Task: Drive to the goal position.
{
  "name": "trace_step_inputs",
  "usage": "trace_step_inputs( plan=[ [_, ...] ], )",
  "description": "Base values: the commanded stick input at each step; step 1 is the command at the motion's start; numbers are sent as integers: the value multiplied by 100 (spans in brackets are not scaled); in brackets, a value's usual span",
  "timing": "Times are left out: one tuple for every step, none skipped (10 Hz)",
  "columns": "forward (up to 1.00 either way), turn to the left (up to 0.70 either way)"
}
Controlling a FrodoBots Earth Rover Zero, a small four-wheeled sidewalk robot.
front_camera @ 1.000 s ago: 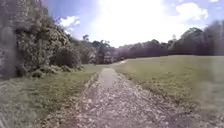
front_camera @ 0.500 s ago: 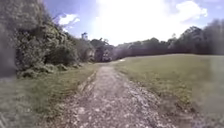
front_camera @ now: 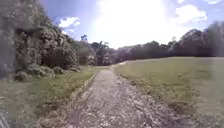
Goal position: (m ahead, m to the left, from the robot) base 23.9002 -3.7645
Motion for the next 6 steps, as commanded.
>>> trace_step_inputs(
  plan=[
    [70,0],
    [70,0],
    [70,0],
    [70,0],
    [70,0],
    [70,0]
  ],
)
